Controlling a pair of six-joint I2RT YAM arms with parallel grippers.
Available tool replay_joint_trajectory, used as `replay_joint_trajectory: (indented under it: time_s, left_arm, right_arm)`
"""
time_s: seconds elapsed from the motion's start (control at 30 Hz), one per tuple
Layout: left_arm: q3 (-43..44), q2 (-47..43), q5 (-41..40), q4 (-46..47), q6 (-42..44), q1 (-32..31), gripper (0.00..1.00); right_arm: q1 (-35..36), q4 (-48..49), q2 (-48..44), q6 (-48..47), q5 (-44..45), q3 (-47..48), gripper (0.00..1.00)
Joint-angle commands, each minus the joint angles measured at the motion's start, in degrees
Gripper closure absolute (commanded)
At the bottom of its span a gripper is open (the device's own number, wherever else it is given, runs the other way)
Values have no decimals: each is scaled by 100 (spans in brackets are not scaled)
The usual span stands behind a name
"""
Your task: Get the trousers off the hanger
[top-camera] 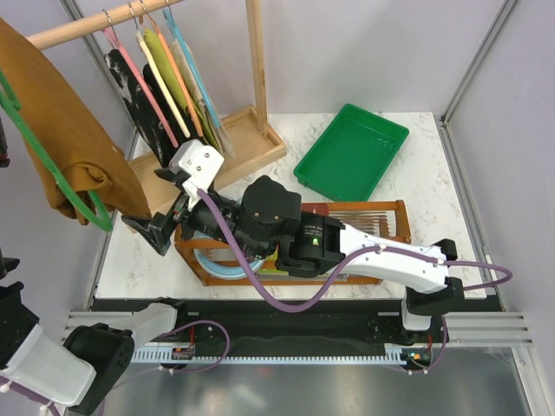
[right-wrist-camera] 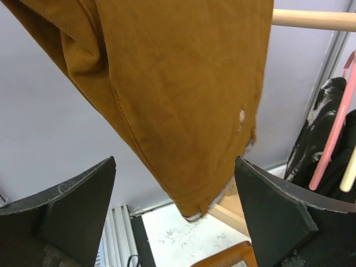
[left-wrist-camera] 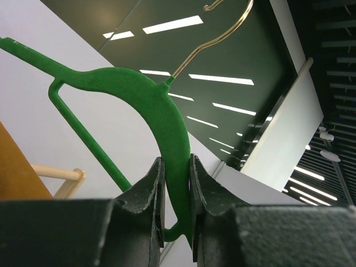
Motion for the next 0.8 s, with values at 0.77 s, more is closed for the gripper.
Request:
replay_joint_trajectory:
  time_s: [0.77]
  left_arm:
    - [-309, -503, -291, 666, -11, -649, 98]
  right_arm:
    - [189, 1257, 829, -387, 324, 1085, 12]
